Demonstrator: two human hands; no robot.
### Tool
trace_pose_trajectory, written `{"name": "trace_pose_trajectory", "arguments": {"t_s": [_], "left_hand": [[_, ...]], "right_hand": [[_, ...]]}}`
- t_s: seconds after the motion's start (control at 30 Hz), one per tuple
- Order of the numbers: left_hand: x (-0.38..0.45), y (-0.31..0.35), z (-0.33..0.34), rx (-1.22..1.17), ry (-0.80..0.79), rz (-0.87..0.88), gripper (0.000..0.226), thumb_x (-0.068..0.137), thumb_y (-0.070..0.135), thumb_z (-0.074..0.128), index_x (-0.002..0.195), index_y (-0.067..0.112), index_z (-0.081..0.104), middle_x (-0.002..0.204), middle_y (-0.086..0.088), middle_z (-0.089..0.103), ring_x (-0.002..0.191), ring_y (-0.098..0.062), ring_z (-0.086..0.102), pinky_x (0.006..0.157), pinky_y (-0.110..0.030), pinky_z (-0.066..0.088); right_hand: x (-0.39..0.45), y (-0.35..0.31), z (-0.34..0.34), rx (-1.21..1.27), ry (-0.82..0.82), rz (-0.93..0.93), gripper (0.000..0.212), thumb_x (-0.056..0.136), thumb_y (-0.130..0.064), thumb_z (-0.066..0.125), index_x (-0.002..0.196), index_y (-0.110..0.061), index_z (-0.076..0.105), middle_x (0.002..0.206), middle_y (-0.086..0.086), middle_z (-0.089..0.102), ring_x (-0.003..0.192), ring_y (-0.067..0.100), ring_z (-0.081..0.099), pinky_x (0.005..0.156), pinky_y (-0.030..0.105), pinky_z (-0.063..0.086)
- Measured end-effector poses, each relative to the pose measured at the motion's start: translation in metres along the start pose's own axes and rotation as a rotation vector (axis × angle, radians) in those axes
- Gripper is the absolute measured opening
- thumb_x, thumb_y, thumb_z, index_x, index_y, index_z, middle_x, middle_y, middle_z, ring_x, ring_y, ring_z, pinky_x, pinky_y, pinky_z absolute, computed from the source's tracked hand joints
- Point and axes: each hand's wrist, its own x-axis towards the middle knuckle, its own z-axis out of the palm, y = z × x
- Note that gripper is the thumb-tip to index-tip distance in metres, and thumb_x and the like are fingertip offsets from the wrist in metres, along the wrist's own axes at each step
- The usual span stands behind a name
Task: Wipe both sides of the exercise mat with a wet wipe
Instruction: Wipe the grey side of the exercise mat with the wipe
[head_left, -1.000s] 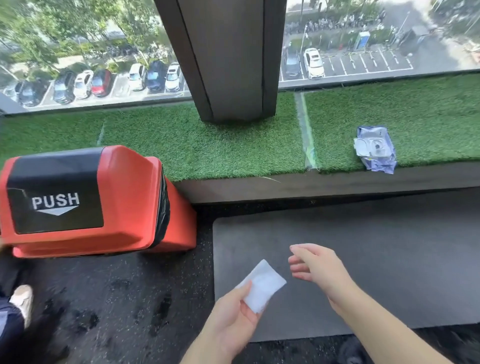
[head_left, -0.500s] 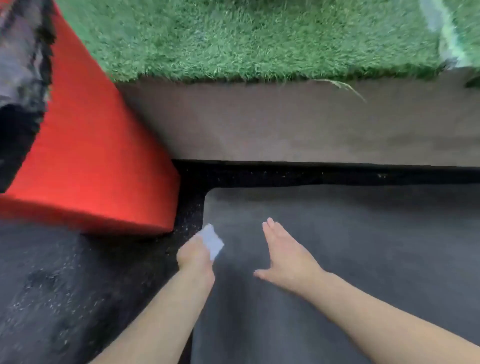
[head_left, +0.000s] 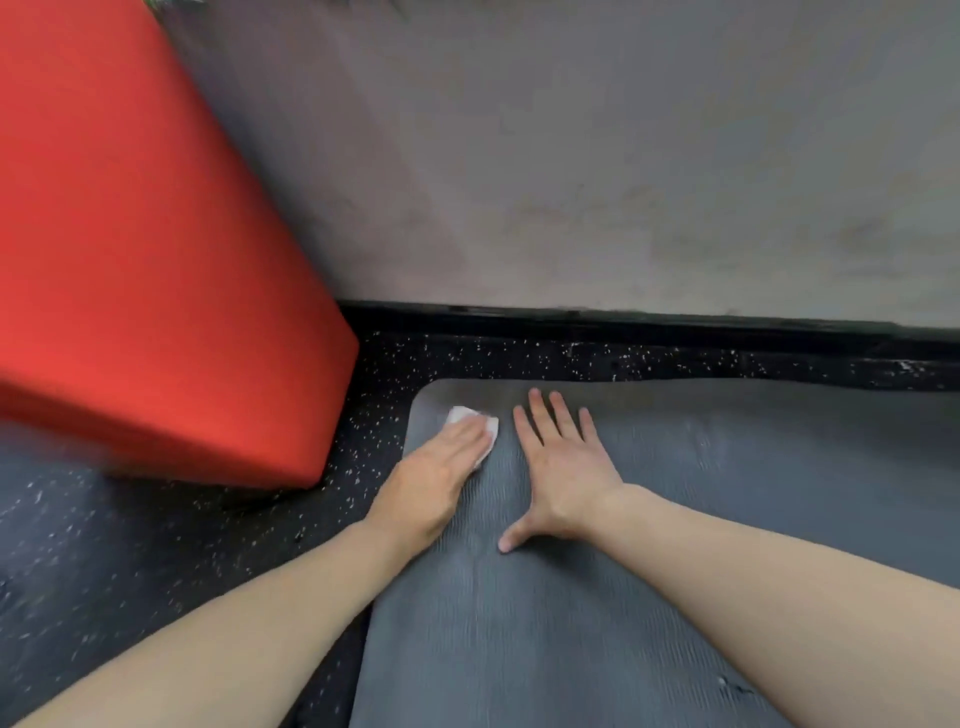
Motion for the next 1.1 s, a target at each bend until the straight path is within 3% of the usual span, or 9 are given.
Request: {"name": "trace_pose_trajectory", "arguments": {"t_s": [0.23,0.3,0.37,0.43,0.53,0.6,0.67,0.9,1.1], "left_hand": [[-0.073,0.058,-0.006,-0.242,-0.002,-0.009,0.043,0.105,0.009,0.047,0.147,0.018,0.050,0.156,0.005,0.044,0.146,-0.009,0.035,0.122,-0.029,0.025],[-0.053,0.069,-0.020,-0.536,0.128,-0.449,0.036,0.106,0.016,0.049,0.135,0.031,0.064,0.140,0.017,0.058,0.134,0.002,0.048,0.114,-0.020,0.033],[-0.013,0.053,-0.041,-0.997,0.382,-1.072,0.026,0.103,0.019,0.051,0.118,0.023,0.073,0.119,0.008,0.071,0.109,-0.008,0.066,0.104,-0.028,0.048],[0.028,0.027,-0.065,-1.297,0.629,-1.305,0.018,0.101,0.014,0.056,0.111,0.012,0.070,0.110,-0.005,0.073,0.095,-0.020,0.070,0.097,-0.037,0.054],[0.068,0.005,-0.085,-0.820,0.613,-0.954,0.026,0.103,0.023,0.052,0.122,0.016,0.070,0.122,0.001,0.069,0.114,-0.016,0.064,0.100,-0.027,0.049],[0.070,-0.004,-0.068,-0.306,0.350,-0.467,0.035,0.105,0.023,0.045,0.136,0.017,0.062,0.137,0.006,0.060,0.129,-0.009,0.052,0.110,-0.017,0.035],[0.050,-0.016,-0.031,-0.030,0.040,-0.096,0.045,0.105,0.018,0.039,0.148,0.012,0.049,0.152,-0.007,0.047,0.142,-0.020,0.042,0.120,-0.023,0.023],[-0.070,0.022,-0.008,-0.197,-0.086,0.090,0.047,0.107,0.013,0.045,0.154,0.013,0.038,0.163,-0.003,0.031,0.151,-0.014,0.025,0.123,-0.038,0.024],[-0.179,0.067,-0.014,-0.248,-0.140,0.302,0.047,0.105,0.007,0.051,0.151,0.007,0.042,0.162,-0.004,0.033,0.150,-0.019,0.029,0.121,-0.042,0.029]], "right_hand": [[0.000,-0.005,-0.004,0.014,-0.026,0.046,0.172,0.047,-0.090,0.080,0.165,-0.013,-0.019,0.171,0.013,-0.030,0.158,0.035,-0.026,0.128,0.059,-0.009],[-0.003,-0.005,-0.005,0.043,-0.011,0.044,0.170,0.049,-0.088,0.081,0.165,-0.014,-0.017,0.172,0.012,-0.027,0.159,0.033,-0.023,0.129,0.057,-0.008],[-0.009,-0.007,-0.007,0.113,0.024,0.045,0.166,0.052,-0.085,0.083,0.166,-0.012,-0.014,0.174,0.012,-0.021,0.161,0.030,-0.018,0.131,0.054,-0.003],[-0.019,-0.011,-0.009,0.159,0.050,0.042,0.166,0.053,-0.088,0.080,0.166,-0.009,-0.013,0.174,0.013,-0.020,0.161,0.029,-0.016,0.132,0.050,0.000],[-0.036,-0.019,-0.008,0.198,0.040,0.029,0.167,0.054,-0.087,0.080,0.165,-0.004,-0.013,0.173,0.013,-0.022,0.161,0.028,-0.016,0.132,0.041,0.001],[-0.045,-0.028,-0.004,0.204,0.004,0.021,0.166,0.055,-0.084,0.082,0.164,-0.003,-0.014,0.173,0.013,-0.023,0.161,0.026,-0.018,0.132,0.037,0.000],[-0.050,-0.038,0.003,0.194,-0.011,0.020,0.165,0.057,-0.083,0.082,0.164,-0.003,-0.014,0.173,0.013,-0.023,0.161,0.027,-0.019,0.131,0.037,-0.001],[-0.067,-0.059,0.031,0.171,-0.031,0.048,0.170,0.052,-0.085,0.083,0.164,-0.002,-0.015,0.171,0.016,-0.026,0.159,0.029,-0.023,0.132,0.043,-0.004],[-0.100,-0.065,0.046,0.059,-0.039,-0.059,0.168,0.054,-0.081,0.086,0.164,-0.005,-0.017,0.171,0.012,-0.028,0.159,0.026,-0.024,0.132,0.042,-0.004]]}}
